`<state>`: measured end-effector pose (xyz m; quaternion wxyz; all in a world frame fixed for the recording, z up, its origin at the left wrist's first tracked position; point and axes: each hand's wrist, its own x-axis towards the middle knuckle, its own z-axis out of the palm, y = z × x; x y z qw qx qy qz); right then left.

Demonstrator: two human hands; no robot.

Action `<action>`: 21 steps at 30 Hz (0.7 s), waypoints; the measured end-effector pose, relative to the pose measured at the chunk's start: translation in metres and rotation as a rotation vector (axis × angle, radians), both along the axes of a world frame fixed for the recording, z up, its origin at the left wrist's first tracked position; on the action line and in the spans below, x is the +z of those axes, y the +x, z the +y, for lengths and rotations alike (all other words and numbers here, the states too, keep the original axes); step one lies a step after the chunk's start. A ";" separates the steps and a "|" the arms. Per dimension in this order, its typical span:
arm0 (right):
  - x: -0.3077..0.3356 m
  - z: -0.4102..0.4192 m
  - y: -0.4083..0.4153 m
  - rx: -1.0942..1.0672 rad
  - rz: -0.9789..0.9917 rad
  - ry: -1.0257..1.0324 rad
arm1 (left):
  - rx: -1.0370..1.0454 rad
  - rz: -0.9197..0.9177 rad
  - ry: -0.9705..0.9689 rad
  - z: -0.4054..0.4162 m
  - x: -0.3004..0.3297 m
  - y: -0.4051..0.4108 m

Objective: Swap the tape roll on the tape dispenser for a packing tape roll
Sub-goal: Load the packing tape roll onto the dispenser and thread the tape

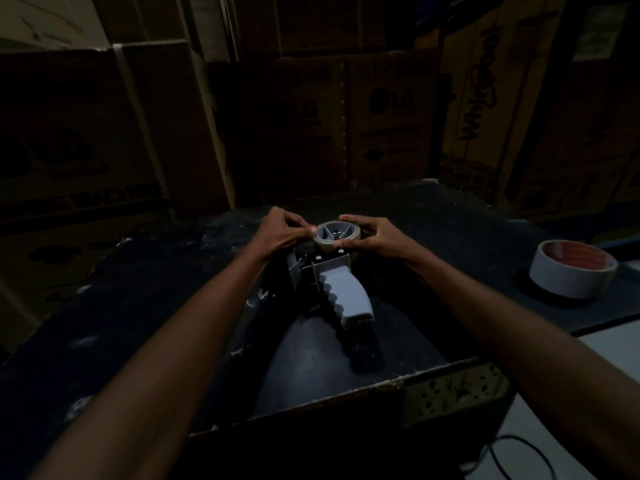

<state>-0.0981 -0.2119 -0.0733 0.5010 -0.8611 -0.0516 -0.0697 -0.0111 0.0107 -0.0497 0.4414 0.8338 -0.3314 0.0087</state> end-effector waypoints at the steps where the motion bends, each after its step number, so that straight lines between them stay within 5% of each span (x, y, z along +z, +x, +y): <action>1: 0.000 0.001 -0.001 -0.005 -0.002 0.000 | 0.002 -0.011 0.004 0.000 0.000 -0.001; 11: -0.002 0.002 -0.001 -0.017 -0.011 0.034 | 0.093 -0.091 0.064 -0.003 0.001 -0.008; 17: -0.001 0.001 0.001 -0.023 0.025 0.093 | 0.146 -0.065 -0.078 0.007 0.004 -0.024; 21: 0.001 0.001 -0.002 -0.022 0.053 0.151 | 0.058 -0.015 0.079 0.023 0.011 -0.020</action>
